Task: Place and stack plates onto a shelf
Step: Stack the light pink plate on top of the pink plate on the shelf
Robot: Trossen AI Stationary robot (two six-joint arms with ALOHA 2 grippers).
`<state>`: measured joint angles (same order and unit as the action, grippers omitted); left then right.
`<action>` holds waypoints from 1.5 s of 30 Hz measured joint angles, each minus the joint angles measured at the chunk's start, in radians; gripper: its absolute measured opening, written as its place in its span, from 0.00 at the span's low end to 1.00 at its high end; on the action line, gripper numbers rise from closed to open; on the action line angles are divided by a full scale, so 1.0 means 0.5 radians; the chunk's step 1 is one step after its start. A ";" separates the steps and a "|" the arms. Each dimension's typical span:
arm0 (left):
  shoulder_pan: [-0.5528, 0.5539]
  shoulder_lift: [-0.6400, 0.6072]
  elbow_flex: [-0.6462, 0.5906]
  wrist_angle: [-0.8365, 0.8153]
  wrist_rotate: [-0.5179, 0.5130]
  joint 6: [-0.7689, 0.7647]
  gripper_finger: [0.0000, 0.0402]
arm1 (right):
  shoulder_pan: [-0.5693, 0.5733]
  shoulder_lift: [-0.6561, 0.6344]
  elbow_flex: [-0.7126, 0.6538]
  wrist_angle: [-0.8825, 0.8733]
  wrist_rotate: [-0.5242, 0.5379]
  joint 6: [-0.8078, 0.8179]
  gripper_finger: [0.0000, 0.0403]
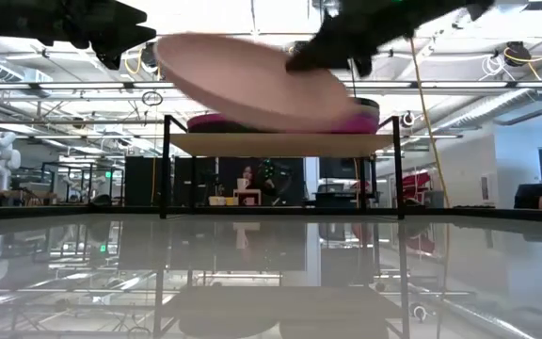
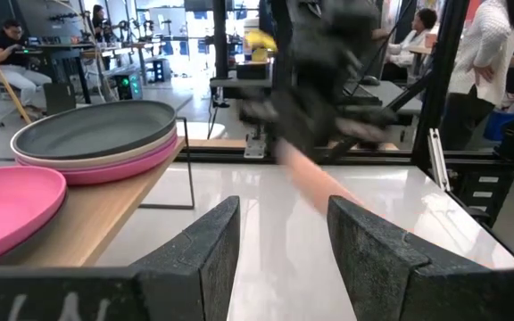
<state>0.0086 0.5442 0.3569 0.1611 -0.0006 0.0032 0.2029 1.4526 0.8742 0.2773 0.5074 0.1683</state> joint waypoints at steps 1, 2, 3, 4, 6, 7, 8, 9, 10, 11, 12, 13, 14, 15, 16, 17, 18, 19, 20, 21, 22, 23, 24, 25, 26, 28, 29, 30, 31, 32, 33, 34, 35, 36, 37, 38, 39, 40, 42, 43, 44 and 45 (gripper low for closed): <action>0.000 -0.001 0.000 -0.001 0.000 -0.001 0.44 | -0.042 -0.018 0.000 0.131 0.156 -0.041 0.00; 0.000 -0.001 0.000 -0.001 0.000 -0.001 0.44 | -0.088 -0.025 0.000 0.307 0.285 -0.075 0.00; 0.000 0.000 0.000 0.000 0.000 -0.001 0.44 | -0.139 -0.031 0.000 0.484 0.379 -0.105 0.00; 0.000 0.000 0.000 -0.001 0.000 -0.001 0.44 | -0.201 -0.033 0.000 0.641 0.414 -0.127 0.00; 0.000 0.000 0.000 -0.001 0.000 0.000 0.44 | -0.331 -0.032 0.000 0.946 0.383 -0.147 0.00; 0.000 0.000 0.000 -0.001 0.000 -0.001 0.44 | -0.408 -0.033 0.001 1.050 0.362 -0.149 0.00; 0.000 0.000 0.000 -0.001 0.000 -0.001 0.44 | -0.483 -0.033 0.001 1.138 0.357 -0.143 0.00; 0.000 -0.001 0.000 -0.001 0.000 -0.001 0.44 | -0.559 -0.033 0.001 1.185 0.349 -0.104 0.00; 0.000 -0.001 0.000 -0.001 0.000 -0.001 0.44 | -0.650 -0.033 0.003 1.203 0.346 -0.037 0.00; 0.000 0.000 0.000 -0.001 0.000 -0.001 0.44 | -0.739 -0.030 0.011 1.194 0.344 0.035 0.00; 0.000 -0.001 0.000 -0.001 0.000 -0.001 0.44 | -0.834 -0.014 0.037 1.163 0.325 0.106 0.00; 0.000 0.000 0.000 0.000 0.000 -0.001 0.44 | -0.933 0.006 0.081 1.105 0.266 0.173 0.00; 0.000 0.000 0.000 0.000 0.000 0.000 0.44 | -1.025 0.024 0.138 1.001 0.174 0.258 0.00; 0.000 -0.001 0.000 -0.001 0.000 -0.001 0.44 | -1.109 0.044 0.211 0.863 0.078 0.358 0.00; 0.000 0.000 0.000 0.000 0.000 -0.001 0.44 | -1.183 0.076 0.309 0.714 -0.029 0.460 0.00; 0.000 0.000 0.000 0.000 0.000 -0.001 0.44 | -1.242 0.114 0.418 0.570 -0.145 0.535 0.00; 0.000 0.000 0.000 0.000 0.000 -0.001 0.44 | -1.288 0.154 0.523 0.424 -0.239 0.574 0.00; 0.000 -0.001 0.000 -0.001 0.000 -0.001 0.44 | -1.322 0.199 0.631 0.281 -0.320 0.590 0.00; 0.001 -0.001 0.000 0.000 0.000 -0.001 0.44 | -1.345 0.247 0.730 0.152 -0.375 0.594 0.00; 0.000 0.000 0.000 0.000 0.000 -0.001 0.44 | -1.357 0.300 0.819 0.049 -0.400 0.588 0.00; 0.000 0.000 0.000 0.000 0.000 -0.001 0.44 | -1.363 0.351 0.895 -0.040 -0.399 0.573 0.00; 0.000 -0.001 0.000 0.000 0.000 -0.001 0.44 | -1.365 0.394 0.951 -0.108 -0.399 0.544 0.00; 0.000 -0.001 0.000 0.000 0.000 -0.001 0.44 | -1.365 0.438 0.993 -0.150 -0.399 0.517 0.00; 0.000 0.000 0.000 0.000 0.000 -0.001 0.44 | -1.366 0.474 1.025 -0.162 -0.397 0.493 0.00; 0.000 0.000 0.000 0.000 0.000 -0.001 0.44 | -1.370 0.504 1.041 -0.158 -0.398 0.479 0.00; 0.000 -0.001 0.000 0.000 0.000 -0.001 0.44 | -1.377 0.564 1.044 -0.141 -0.397 0.479 0.00; 0.000 0.000 0.000 0.000 0.000 -0.001 0.44 | -1.386 0.593 1.044 -0.132 -0.398 0.486 0.00; 0.000 0.000 0.000 -0.001 0.000 -0.001 0.44 | -1.392 0.621 1.044 -0.137 -0.397 0.491 0.00; 0.000 0.000 0.000 -0.001 0.000 -0.001 0.44 | -1.401 0.650 1.044 -0.145 -0.397 0.491 0.00; 0.000 -0.001 0.000 -0.001 0.000 -0.001 0.44 | -1.405 0.679 1.044 -0.145 -0.396 0.492 0.00; 0.000 0.000 0.000 0.000 0.000 -0.001 0.44 | -1.412 0.704 1.044 -0.144 -0.396 0.494 0.00; 0.000 0.000 0.000 0.000 0.000 -0.001 0.44 | -1.417 0.727 1.044 -0.144 -0.396 0.503 0.01; 0.000 0.000 0.000 -0.001 0.000 -0.001 0.44 | -1.419 0.748 1.044 -0.138 -0.396 0.516 0.01; 0.000 0.000 0.000 0.000 0.000 -0.001 0.44 | -1.421 0.764 1.044 -0.128 -0.397 0.523 0.02; 0.000 0.000 0.000 0.000 0.000 -0.001 0.44 | -1.426 0.776 1.044 -0.130 -0.397 0.523 0.02; 0.000 0.000 0.000 -0.001 0.000 -0.001 0.44 | -1.427 0.788 1.044 -0.129 -0.398 0.523 0.02; 0.000 -0.001 0.000 -0.001 0.000 -0.001 0.44 | -1.427 0.795 1.044 -0.125 -0.399 0.523 0.03; 0.000 0.000 0.000 0.000 0.000 -0.001 0.44 | -1.427 0.800 1.044 -0.130 -0.399 0.522 0.03; 0.000 0.000 0.000 -0.001 0.000 -0.001 0.44 | -1.427 0.801 1.044 -0.133 -0.409 0.505 0.03; 0.000 0.000 0.000 0.000 0.000 -0.001 0.44 | -1.428 0.800 1.044 -0.128 -0.437 0.484 0.03; 0.000 0.000 0.000 0.000 0.000 -0.001 0.44 | -1.429 0.800 1.044 -0.117 -0.454 0.467 0.03; 0.000 0.000 0.000 -0.001 0.000 -0.001 0.44 | -1.429 0.799 1.044 -0.115 -0.463 0.457 0.03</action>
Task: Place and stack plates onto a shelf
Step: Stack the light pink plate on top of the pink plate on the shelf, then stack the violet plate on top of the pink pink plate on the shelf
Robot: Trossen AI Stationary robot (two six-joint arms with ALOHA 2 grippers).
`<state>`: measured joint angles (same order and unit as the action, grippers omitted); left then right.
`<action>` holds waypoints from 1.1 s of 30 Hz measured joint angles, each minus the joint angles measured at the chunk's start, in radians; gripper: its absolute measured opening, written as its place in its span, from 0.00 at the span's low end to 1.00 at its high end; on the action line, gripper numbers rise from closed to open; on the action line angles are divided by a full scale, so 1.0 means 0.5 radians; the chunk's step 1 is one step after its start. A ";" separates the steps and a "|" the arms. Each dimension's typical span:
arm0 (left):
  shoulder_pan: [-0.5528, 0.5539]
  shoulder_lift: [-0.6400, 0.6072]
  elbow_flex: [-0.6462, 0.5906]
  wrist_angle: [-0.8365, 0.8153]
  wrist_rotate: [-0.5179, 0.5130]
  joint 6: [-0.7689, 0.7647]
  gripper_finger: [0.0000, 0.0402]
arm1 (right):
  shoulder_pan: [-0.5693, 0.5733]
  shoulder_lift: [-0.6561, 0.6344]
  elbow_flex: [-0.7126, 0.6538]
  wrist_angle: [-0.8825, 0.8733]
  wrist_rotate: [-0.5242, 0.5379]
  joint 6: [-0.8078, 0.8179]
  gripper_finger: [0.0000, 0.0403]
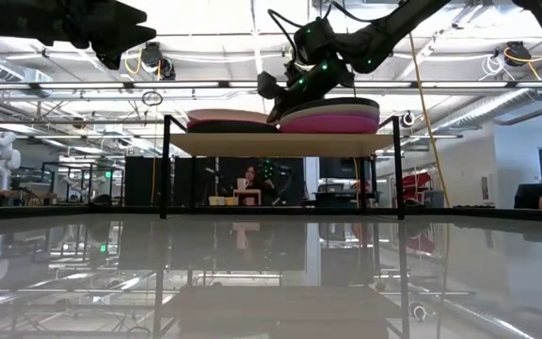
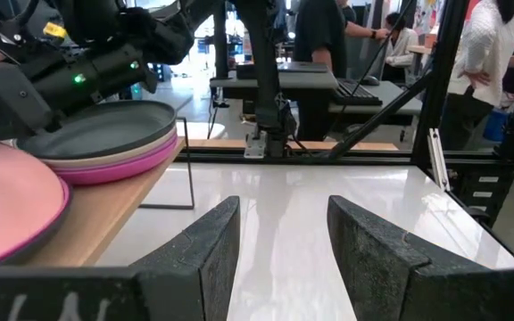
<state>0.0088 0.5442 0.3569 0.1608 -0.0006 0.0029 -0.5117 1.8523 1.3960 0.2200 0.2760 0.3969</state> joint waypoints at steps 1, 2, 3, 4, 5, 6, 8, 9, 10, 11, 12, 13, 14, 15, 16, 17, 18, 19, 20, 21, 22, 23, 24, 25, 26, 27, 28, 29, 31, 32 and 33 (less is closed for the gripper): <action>0.000 0.000 0.000 0.000 0.000 0.000 0.44 | 0.000 -0.002 0.000 0.000 -0.020 -0.006 0.03; 0.000 0.000 0.000 0.001 0.000 0.000 0.44 | 0.000 -0.008 0.000 -0.002 -0.042 -0.013 0.03; 0.000 0.000 0.000 0.001 0.000 0.000 0.44 | 0.001 -0.014 0.000 -0.007 -0.052 -0.026 0.04; 0.000 0.000 0.000 0.000 0.000 0.000 0.44 | 0.001 -0.020 0.000 -0.002 -0.072 -0.041 0.05; 0.000 0.000 0.000 0.001 0.000 0.000 0.44 | 0.001 -0.026 0.000 0.012 -0.094 -0.046 0.06; 0.000 0.000 0.000 0.001 0.000 0.000 0.44 | 0.001 -0.043 0.000 0.006 -0.130 -0.042 0.08; 0.000 0.000 0.000 0.000 0.000 0.000 0.44 | 0.001 -0.073 -0.001 -0.004 -0.188 -0.037 0.14; 0.000 -0.001 0.000 0.001 0.000 0.000 0.44 | 0.001 -0.096 0.000 -0.002 -0.196 -0.037 0.17; 0.000 0.000 0.000 0.001 0.000 0.000 0.44 | 0.002 -0.123 0.000 -0.016 -0.196 -0.037 0.21; 0.000 0.000 0.000 0.001 0.000 0.000 0.44 | 0.005 -0.150 -0.001 -0.021 -0.195 -0.040 0.25; 0.000 -0.001 0.000 0.001 0.000 0.000 0.44 | 0.008 -0.181 0.000 -0.021 -0.197 -0.041 0.28; 0.000 -0.001 0.000 0.001 0.000 0.000 0.44 | 0.012 -0.214 0.000 -0.030 -0.199 -0.050 0.32; 0.000 0.000 0.000 0.001 0.000 0.000 0.44 | 0.019 -0.250 -0.001 -0.031 -0.208 -0.067 0.35; 0.000 0.000 0.000 0.001 0.000 -0.002 0.44 | 0.028 -0.291 -0.001 -0.028 -0.232 -0.094 0.38; 0.000 0.000 0.000 0.001 0.000 -0.010 0.44 | 0.037 -0.335 -0.001 -0.028 -0.272 -0.121 0.41; 0.000 0.000 0.000 0.001 0.000 -0.018 0.44 | 0.048 -0.384 -0.001 -0.028 -0.354 -0.157 0.44; 0.000 0.000 0.000 0.001 0.000 -0.024 0.44 | 0.063 -0.435 -0.001 -0.029 -0.464 -0.204 0.46; 0.000 0.000 0.000 0.001 0.000 -0.025 0.44 | 0.082 -0.484 -0.001 -0.028 -0.578 -0.242 0.47; 0.000 -0.001 0.000 0.002 0.000 -0.025 0.44 | 0.110 -0.535 -0.001 -0.035 -0.693 -0.265 0.48; 0.000 0.000 0.000 0.002 0.000 -0.025 0.44 | 0.139 -0.589 -0.001 -0.068 -0.812 -0.288 0.49; 0.000 0.000 0.000 0.002 0.000 -0.025 0.44 | 0.177 -0.638 -0.001 -0.111 -0.920 -0.316 0.49; 0.000 0.000 0.000 0.002 0.000 -0.027 0.44 | 0.223 -0.688 0.000 -0.172 -1.003 -0.354 0.50; 0.000 0.000 0.000 0.002 0.000 -0.040 0.44 | 0.278 -0.741 -0.003 -0.255 -1.052 -0.400 0.50; 0.000 0.000 0.000 0.001 0.000 -0.065 0.44 | 0.342 -0.788 -0.021 -0.320 -1.076 -0.454 0.50; 0.000 0.000 0.000 0.000 0.000 -0.097 0.44 | 0.413 -0.838 -0.055 -0.367 -1.076 -0.508 0.50; 0.000 0.000 0.000 -0.001 0.000 -0.130 0.44 | 0.487 -0.887 -0.107 -0.396 -1.064 -0.554 0.50; 0.000 0.000 0.000 0.000 0.000 -0.158 0.44 | 0.565 -0.929 -0.170 -0.404 -1.031 -0.584 0.50; 0.000 0.002 0.000 0.002 0.000 -0.180 0.44 | 0.639 -0.974 -0.244 -0.402 -0.991 -0.606 0.50; 0.000 0.004 0.000 -0.001 -0.001 -0.192 0.44 | 0.787 -1.060 -0.414 -0.394 -0.880 -0.616 0.50; 0.000 0.004 0.000 0.000 0.000 -0.192 0.44 | 0.861 -1.110 -0.503 -0.385 -0.824 -0.613 0.50; 0.000 0.004 0.000 0.002 0.000 -0.192 0.44 | 0.931 -1.160 -0.603 -0.380 -0.774 -0.597 0.49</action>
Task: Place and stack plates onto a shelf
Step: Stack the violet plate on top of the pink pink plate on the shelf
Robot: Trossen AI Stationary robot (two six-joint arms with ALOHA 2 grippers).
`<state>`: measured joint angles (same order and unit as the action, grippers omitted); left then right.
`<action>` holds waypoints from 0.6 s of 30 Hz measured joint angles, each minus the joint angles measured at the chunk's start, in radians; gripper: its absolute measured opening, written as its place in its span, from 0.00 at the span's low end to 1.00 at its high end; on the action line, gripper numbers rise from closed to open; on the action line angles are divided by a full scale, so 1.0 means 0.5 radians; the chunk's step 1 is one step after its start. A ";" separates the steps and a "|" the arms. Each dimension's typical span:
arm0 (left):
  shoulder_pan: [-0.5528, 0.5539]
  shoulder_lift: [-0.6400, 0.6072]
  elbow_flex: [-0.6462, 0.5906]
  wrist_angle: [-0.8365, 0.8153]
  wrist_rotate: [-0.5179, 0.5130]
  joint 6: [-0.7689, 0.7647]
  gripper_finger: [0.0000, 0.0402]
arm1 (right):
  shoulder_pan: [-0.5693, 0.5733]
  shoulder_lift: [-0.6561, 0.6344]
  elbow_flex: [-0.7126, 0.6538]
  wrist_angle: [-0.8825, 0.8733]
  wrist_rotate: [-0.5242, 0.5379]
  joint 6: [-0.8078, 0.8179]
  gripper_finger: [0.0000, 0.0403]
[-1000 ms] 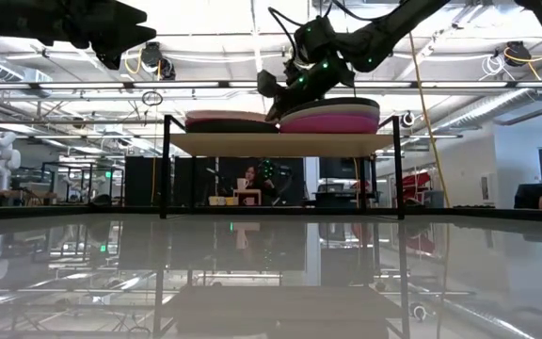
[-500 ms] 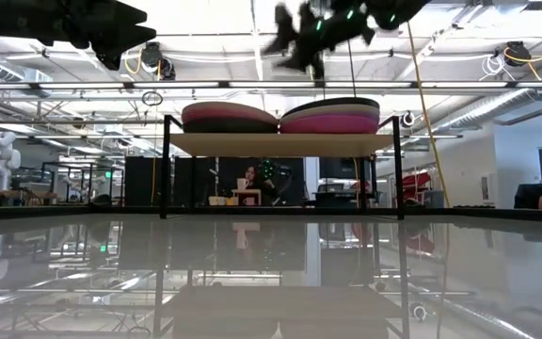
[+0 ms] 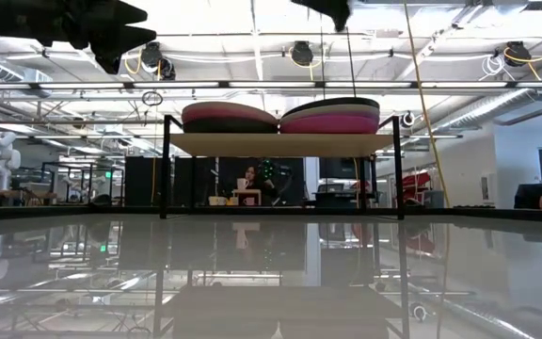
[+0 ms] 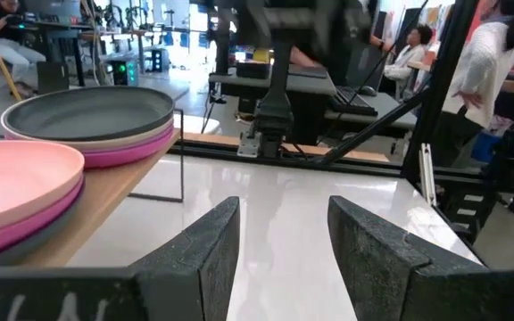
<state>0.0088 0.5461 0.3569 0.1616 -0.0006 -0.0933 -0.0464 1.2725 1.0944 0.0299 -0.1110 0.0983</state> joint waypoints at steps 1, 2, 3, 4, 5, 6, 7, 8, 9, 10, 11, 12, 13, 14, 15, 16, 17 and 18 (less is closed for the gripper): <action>0.000 0.000 0.000 0.000 0.000 -0.001 0.44 | 0.065 -0.046 -0.096 0.000 0.046 0.036 0.49; 0.000 0.000 0.000 -0.003 0.000 -0.018 0.44 | 0.140 -0.094 -0.202 0.019 0.098 0.092 0.49; 0.000 0.000 0.000 -0.013 -0.001 -0.060 0.44 | 0.212 -0.140 -0.301 0.047 0.159 0.160 0.49; 0.000 0.010 0.000 -0.018 0.000 -0.113 0.44 | 0.286 -0.185 -0.402 0.087 0.226 0.230 0.49; 0.000 0.025 0.000 -0.009 -0.001 -0.134 0.44 | 0.360 -0.228 -0.504 0.169 0.301 0.286 0.49; 0.000 0.037 0.000 0.008 -0.009 -0.131 0.44 | 0.437 -0.271 -0.601 0.280 0.376 0.322 0.49; 0.000 0.051 0.000 0.020 -0.026 -0.102 0.44 | 0.516 -0.314 -0.697 0.399 0.446 0.337 0.49; 0.000 0.065 0.000 0.033 -0.038 -0.064 0.44 | 0.587 -0.345 -0.794 0.533 0.520 0.338 0.49; 0.000 0.086 0.000 0.056 -0.038 -0.040 0.44 | 0.660 -0.368 -0.883 0.666 0.588 0.332 0.49; 0.000 0.100 0.001 0.060 -0.039 -0.030 0.44 | 0.733 -0.385 -0.978 0.796 0.654 0.322 0.49; 0.000 0.115 0.001 0.051 -0.039 -0.031 0.44 | 0.796 -0.392 -1.066 0.925 0.731 0.305 0.49; 0.000 0.133 0.008 0.043 -0.039 -0.041 0.44 | 0.855 -0.393 -1.145 1.055 0.818 0.291 0.49; 0.000 0.150 0.016 0.040 -0.037 -0.046 0.44 | 0.908 -0.393 -1.216 1.197 0.899 0.279 0.49; 0.000 0.164 0.025 0.032 -0.033 -0.049 0.44 | 0.952 -0.393 -1.280 1.325 0.978 0.257 0.49; 0.000 0.180 0.048 -0.009 -0.016 -0.051 0.44 | 0.994 -0.390 -1.337 1.441 1.054 0.234 0.49; 0.000 0.194 0.081 -0.074 0.012 -0.051 0.44 | 1.029 -0.382 -1.382 1.543 1.113 0.201 0.49; -0.002 0.210 0.119 -0.176 0.038 -0.052 0.44 | 1.056 -0.371 -1.422 1.628 1.169 0.157 0.49; -0.009 0.232 0.164 -0.286 0.056 -0.053 0.44 | 1.079 -0.364 -1.456 1.698 1.225 0.110 0.49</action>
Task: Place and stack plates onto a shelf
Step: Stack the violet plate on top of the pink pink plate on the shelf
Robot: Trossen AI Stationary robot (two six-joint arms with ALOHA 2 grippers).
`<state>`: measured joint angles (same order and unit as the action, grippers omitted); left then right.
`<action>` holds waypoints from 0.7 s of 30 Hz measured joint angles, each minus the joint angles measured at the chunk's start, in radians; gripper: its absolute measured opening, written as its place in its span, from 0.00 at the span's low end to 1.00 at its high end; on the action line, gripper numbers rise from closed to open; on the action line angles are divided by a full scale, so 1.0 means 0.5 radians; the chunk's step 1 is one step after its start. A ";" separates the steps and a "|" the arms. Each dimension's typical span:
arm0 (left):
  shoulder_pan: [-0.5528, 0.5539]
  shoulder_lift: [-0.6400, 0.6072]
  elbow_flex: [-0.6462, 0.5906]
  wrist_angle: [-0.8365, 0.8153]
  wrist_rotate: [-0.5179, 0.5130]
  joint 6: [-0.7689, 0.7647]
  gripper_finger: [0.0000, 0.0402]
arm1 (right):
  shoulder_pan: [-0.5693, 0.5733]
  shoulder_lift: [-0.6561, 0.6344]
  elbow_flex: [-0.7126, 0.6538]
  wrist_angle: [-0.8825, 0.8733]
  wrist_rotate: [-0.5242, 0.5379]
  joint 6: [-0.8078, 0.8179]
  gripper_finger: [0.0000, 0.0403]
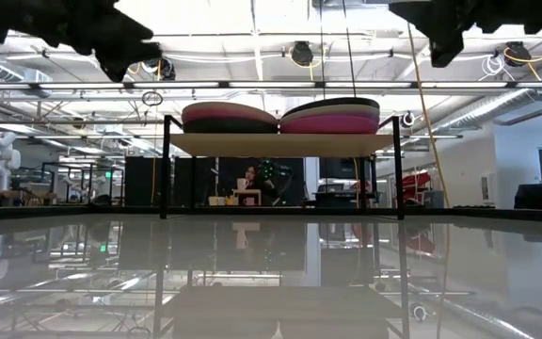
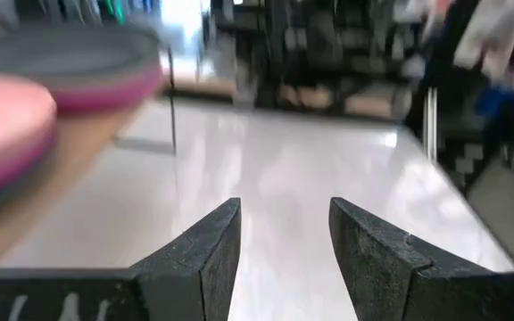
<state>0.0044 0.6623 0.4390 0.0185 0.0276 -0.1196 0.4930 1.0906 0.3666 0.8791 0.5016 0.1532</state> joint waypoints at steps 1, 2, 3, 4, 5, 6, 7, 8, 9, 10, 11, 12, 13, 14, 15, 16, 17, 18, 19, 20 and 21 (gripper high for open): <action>-0.009 0.027 0.056 -0.129 0.012 -0.001 0.44 | 0.014 0.003 -0.023 0.062 0.043 -0.045 0.49; -0.026 0.054 0.115 -0.273 0.015 -0.004 0.44 | 0.022 0.003 -0.032 0.113 0.074 -0.087 0.49; -0.046 0.085 0.177 -0.424 0.017 -0.005 0.44 | 0.028 0.002 -0.032 0.146 0.100 -0.120 0.49; -0.070 0.125 0.239 -0.574 0.018 -0.005 0.44 | 0.028 0.001 -0.032 0.169 0.103 -0.155 0.49; -0.099 0.168 0.295 -0.704 0.018 -0.005 0.44 | 0.028 0.003 -0.032 0.186 0.101 -0.187 0.49; -0.133 0.214 0.341 -0.827 0.018 -0.005 0.44 | 0.028 0.004 -0.032 0.201 0.098 -0.217 0.49; -0.171 0.261 0.375 -0.945 0.017 -0.007 0.44 | 0.028 0.004 -0.032 0.209 0.097 -0.237 0.49; -0.210 0.310 0.396 -1.034 0.018 -0.020 0.44 | 0.028 0.003 -0.032 0.212 0.097 -0.251 0.49; -0.251 0.357 0.409 -1.089 0.018 -0.040 0.44 | 0.027 0.003 -0.032 0.212 0.097 -0.263 0.49; -0.296 0.402 0.412 -1.130 0.018 -0.054 0.44 | 0.027 0.004 -0.032 0.212 0.097 -0.274 0.49; -0.340 0.449 0.412 -1.186 0.017 -0.067 0.44 | 0.027 0.004 -0.032 0.211 0.097 -0.277 0.49; -0.383 0.498 0.412 -1.235 0.018 -0.072 0.44 | 0.027 0.004 -0.032 0.213 0.097 -0.277 0.49; -0.430 0.551 0.412 -1.274 0.018 -0.077 0.44 | 0.027 0.004 -0.032 0.215 0.097 -0.278 0.49; -0.472 0.602 0.412 -1.314 0.018 -0.082 0.44 | 0.027 0.004 -0.032 0.215 0.097 -0.278 0.49; -0.508 0.652 0.412 -1.345 0.018 -0.082 0.44 | 0.027 0.004 -0.032 0.215 0.097 -0.278 0.49; -0.542 0.704 0.412 -1.350 0.018 -0.082 0.44 | 0.027 0.004 -0.032 0.215 0.097 -0.278 0.49; -0.576 0.759 0.412 -1.345 0.018 -0.088 0.44 | 0.027 0.004 -0.032 0.215 0.097 -0.278 0.49; -0.604 0.812 0.412 -1.340 0.018 -0.098 0.44 | 0.027 0.004 -0.032 0.215 0.097 -0.278 0.49; -0.631 0.865 0.412 -1.334 0.018 -0.111 0.44 | 0.026 0.004 -0.032 0.216 0.097 -0.278 0.49; -0.657 0.920 0.412 -1.319 0.021 -0.122 0.44 | 0.027 0.004 -0.032 0.216 0.097 -0.278 0.49; -0.680 0.975 0.412 -1.304 0.033 -0.132 0.44 | 0.026 0.004 -0.032 0.216 0.097 -0.278 0.49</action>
<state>-0.3358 1.1497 0.6449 -0.6337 0.0442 -0.1856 0.5060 1.0927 0.3504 0.9870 0.5499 0.0143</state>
